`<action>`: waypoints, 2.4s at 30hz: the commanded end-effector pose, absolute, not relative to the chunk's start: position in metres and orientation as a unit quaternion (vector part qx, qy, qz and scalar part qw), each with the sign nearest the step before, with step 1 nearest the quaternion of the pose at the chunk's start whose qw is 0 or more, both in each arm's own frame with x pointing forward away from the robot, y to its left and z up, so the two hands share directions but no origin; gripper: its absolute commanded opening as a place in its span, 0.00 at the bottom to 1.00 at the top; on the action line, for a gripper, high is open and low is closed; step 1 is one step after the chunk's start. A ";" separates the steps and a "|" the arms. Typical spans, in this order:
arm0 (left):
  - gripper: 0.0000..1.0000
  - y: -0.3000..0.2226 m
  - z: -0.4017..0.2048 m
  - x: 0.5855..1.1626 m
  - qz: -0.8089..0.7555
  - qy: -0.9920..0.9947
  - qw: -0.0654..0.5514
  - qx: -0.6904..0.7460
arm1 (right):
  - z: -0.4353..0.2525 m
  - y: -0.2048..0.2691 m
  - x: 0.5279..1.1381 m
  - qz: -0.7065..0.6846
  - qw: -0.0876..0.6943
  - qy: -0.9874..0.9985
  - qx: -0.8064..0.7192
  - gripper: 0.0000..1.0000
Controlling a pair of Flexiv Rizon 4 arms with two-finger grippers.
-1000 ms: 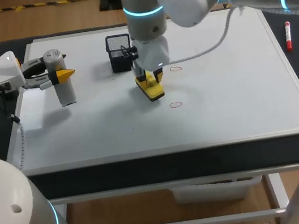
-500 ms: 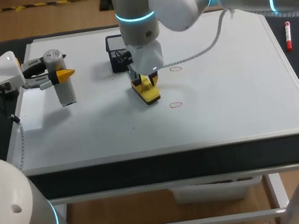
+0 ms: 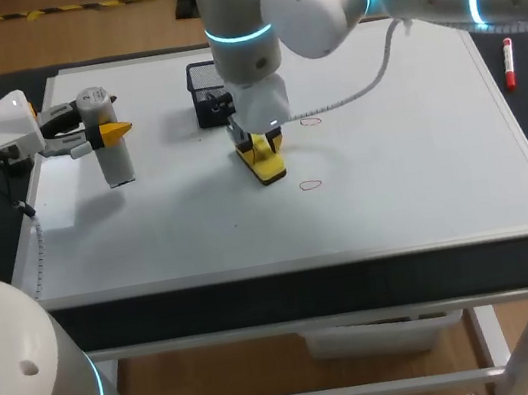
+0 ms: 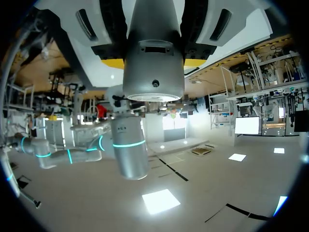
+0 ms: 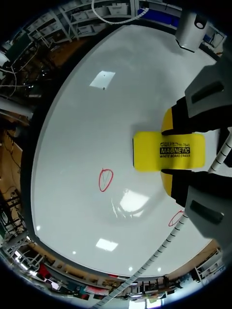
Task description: Pick up the inspection probe, press it on each red-marked spot on the whiteboard one by one, put down the probe, pick up the eraser, and wipe off all the red marks.
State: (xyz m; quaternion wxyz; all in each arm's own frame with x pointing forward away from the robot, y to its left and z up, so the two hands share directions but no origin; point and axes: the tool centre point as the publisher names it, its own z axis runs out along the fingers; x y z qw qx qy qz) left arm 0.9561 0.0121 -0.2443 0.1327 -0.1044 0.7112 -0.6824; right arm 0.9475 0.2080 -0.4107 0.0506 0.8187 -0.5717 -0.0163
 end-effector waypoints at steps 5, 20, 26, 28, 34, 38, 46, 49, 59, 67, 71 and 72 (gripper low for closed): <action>0.00 0.012 -0.245 0.956 -0.684 0.710 0.134 -0.103 | -0.415 0.190 0.959 -0.013 0.053 -0.589 0.806 0.00; 0.00 0.012 -0.245 0.956 -0.684 0.710 0.134 -0.103 | -0.416 0.161 0.973 -0.004 0.053 -0.616 0.786 0.00; 0.00 0.012 -0.245 0.956 -0.684 0.710 0.134 -0.103 | -0.406 0.153 0.980 -0.002 0.043 -0.625 0.780 0.00; 0.00 0.012 -0.245 0.956 -0.684 0.710 0.134 -0.103 | -0.402 0.152 0.982 -0.001 0.041 -0.627 0.778 0.00; 0.00 0.012 -0.245 0.956 -0.684 0.710 0.134 -0.103 | -0.386 0.146 0.990 -0.011 0.049 -0.623 0.780 0.00; 0.00 0.012 -0.245 0.956 -0.684 0.710 0.134 -0.103 | -0.378 0.135 1.002 -0.020 0.048 -0.628 0.777 0.00; 0.00 0.012 -0.245 0.956 -0.684 0.710 0.134 -0.103 | -0.364 0.086 1.028 -0.019 0.033 -0.649 0.760 0.00; 0.00 0.012 -0.245 0.956 -0.684 0.710 0.134 -0.103 | -0.363 0.057 1.036 -0.011 0.032 -0.665 0.746 0.00; 0.00 0.012 -0.245 0.956 -0.684 0.710 0.134 -0.103 | -0.355 -0.038 1.067 0.011 0.027 -0.722 0.691 0.00; 0.00 0.012 -0.245 0.956 -0.684 0.710 0.134 -0.103 | -0.350 -0.095 1.082 0.009 0.023 -0.764 0.645 0.00; 0.00 0.012 -0.245 0.956 -0.684 0.710 0.134 -0.103 | -0.350 -0.112 1.084 0.009 0.023 -0.772 0.635 0.00; 0.00 0.012 -0.245 0.956 -0.684 0.710 0.134 -0.103 | -0.351 -0.115 1.084 0.010 0.023 -0.773 0.634 0.00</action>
